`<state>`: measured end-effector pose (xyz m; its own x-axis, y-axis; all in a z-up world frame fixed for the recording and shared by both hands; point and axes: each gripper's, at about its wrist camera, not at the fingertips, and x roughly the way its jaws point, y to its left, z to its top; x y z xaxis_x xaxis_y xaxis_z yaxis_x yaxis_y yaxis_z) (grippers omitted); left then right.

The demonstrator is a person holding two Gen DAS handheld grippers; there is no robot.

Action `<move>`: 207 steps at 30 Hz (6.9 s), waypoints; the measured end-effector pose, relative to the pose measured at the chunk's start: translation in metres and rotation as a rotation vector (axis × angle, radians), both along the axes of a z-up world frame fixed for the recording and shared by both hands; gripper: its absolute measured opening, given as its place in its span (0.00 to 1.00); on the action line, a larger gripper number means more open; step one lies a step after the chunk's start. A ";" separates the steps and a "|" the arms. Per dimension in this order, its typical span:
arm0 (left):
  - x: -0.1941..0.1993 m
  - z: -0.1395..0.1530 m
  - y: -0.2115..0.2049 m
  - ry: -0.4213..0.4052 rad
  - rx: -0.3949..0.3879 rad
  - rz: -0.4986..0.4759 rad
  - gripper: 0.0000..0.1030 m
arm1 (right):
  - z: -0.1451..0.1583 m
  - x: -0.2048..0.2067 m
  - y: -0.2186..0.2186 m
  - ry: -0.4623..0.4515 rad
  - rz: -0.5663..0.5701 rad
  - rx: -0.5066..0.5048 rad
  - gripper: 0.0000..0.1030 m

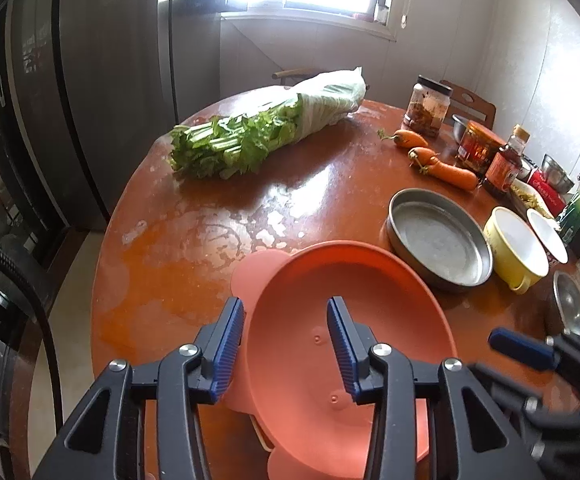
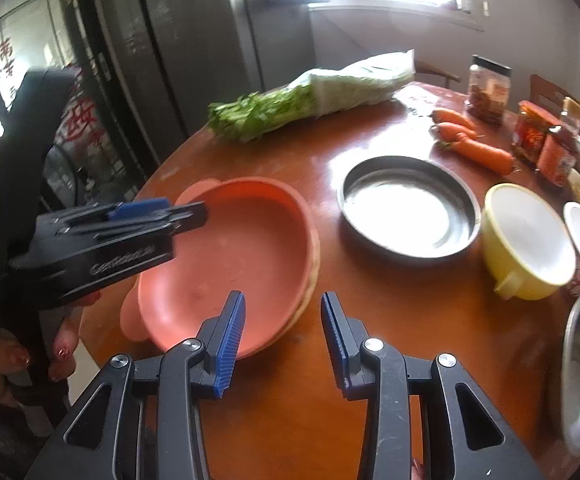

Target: Organize plates and bowls

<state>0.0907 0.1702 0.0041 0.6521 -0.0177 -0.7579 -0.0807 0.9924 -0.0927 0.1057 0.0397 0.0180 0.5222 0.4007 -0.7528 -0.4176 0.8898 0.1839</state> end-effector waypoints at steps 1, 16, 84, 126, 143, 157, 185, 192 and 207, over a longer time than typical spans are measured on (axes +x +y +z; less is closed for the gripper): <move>-0.001 0.002 -0.001 -0.006 -0.001 -0.003 0.45 | 0.001 0.003 -0.003 -0.004 -0.009 -0.004 0.39; -0.001 0.022 -0.017 -0.059 0.020 -0.060 0.52 | -0.025 0.091 0.007 0.019 0.040 -0.168 0.31; -0.056 -0.038 -0.194 0.137 0.104 -0.221 0.52 | -0.036 -0.072 -0.151 0.017 -0.179 -0.061 0.24; -0.072 -0.011 -0.174 0.047 0.067 -0.197 0.47 | -0.023 -0.077 -0.131 -0.020 -0.167 -0.032 0.23; -0.069 0.034 -0.140 -0.043 0.061 -0.182 0.47 | 0.016 -0.067 -0.106 -0.097 -0.134 -0.018 0.23; -0.063 0.053 -0.101 -0.096 0.044 -0.131 0.47 | 0.041 -0.052 -0.068 -0.152 -0.098 -0.032 0.23; -0.058 0.065 -0.012 -0.127 0.043 0.021 0.47 | 0.068 -0.012 0.021 -0.225 0.051 -0.028 0.23; -0.054 0.045 0.004 -0.078 0.035 0.055 0.47 | 0.041 -0.006 0.042 -0.161 0.087 -0.040 0.23; -0.042 0.002 0.004 0.006 0.029 0.048 0.47 | -0.001 0.002 0.046 -0.066 0.089 -0.064 0.23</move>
<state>0.0482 0.1738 0.0061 0.6469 0.0352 -0.7617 -0.1285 0.9897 -0.0635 0.1081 0.0854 0.0171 0.5362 0.3998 -0.7434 -0.5048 0.8577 0.0971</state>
